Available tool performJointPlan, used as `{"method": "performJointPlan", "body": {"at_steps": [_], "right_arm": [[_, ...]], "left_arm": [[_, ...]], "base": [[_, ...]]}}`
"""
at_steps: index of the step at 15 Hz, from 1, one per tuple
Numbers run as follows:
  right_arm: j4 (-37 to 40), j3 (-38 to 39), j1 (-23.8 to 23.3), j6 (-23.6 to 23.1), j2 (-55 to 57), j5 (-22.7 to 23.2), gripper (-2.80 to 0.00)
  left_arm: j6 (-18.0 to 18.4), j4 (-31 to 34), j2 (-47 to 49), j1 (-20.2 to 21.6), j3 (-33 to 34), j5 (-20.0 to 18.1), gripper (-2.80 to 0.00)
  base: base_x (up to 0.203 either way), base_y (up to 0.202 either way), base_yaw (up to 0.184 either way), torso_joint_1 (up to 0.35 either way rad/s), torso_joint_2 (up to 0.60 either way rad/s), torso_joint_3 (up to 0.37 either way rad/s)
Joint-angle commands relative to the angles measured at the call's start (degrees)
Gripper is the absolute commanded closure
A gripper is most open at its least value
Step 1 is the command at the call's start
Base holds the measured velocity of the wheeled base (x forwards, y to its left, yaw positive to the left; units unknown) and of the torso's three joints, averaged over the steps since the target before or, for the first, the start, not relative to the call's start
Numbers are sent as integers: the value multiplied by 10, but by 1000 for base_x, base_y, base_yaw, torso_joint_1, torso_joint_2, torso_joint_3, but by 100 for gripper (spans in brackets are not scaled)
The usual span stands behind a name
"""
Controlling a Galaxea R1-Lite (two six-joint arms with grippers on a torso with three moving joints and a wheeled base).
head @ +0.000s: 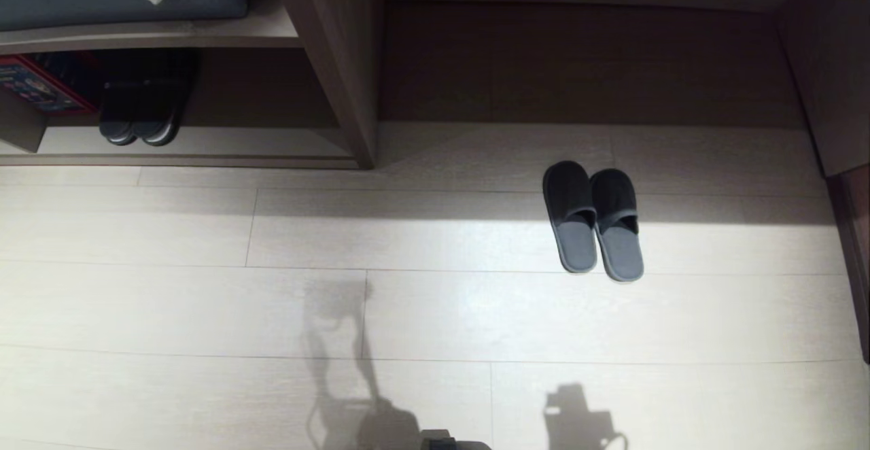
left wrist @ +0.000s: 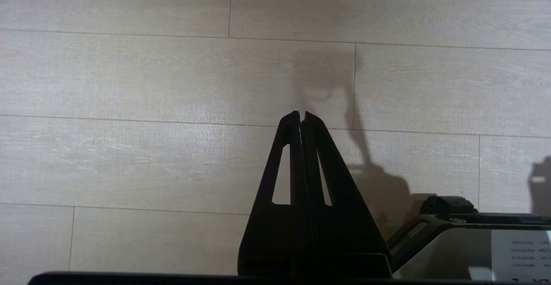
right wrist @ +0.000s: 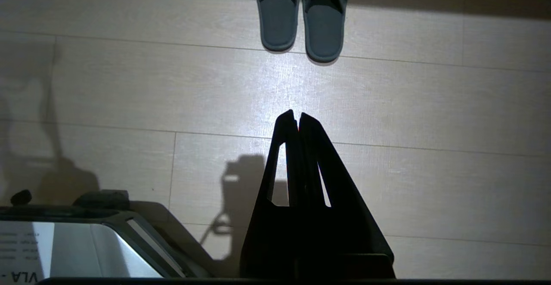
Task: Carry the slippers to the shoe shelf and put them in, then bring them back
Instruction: Pick up the slippers on the floor
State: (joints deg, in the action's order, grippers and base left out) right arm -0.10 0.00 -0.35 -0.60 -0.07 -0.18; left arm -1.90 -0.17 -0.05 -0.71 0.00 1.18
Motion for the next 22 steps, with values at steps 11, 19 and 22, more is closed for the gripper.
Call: {"method": "performJointPlan", "body": {"at_steps": [11, 19, 22], "right_arm": [[0, 23, 0, 0, -22, 0, 0], [0, 23, 0, 0, -22, 0, 0], [0, 23, 0, 0, -22, 0, 0]], "left_arm": [[-2, -1, 0, 0, 0, 0, 0], [-2, -1, 0, 0, 0, 0, 0], [-2, -1, 0, 0, 0, 0, 0]], "base": [[0, 0, 0, 2, 2, -198], [0, 0, 0, 3, 4, -196], [0, 0, 0, 0, 1, -202]]}}
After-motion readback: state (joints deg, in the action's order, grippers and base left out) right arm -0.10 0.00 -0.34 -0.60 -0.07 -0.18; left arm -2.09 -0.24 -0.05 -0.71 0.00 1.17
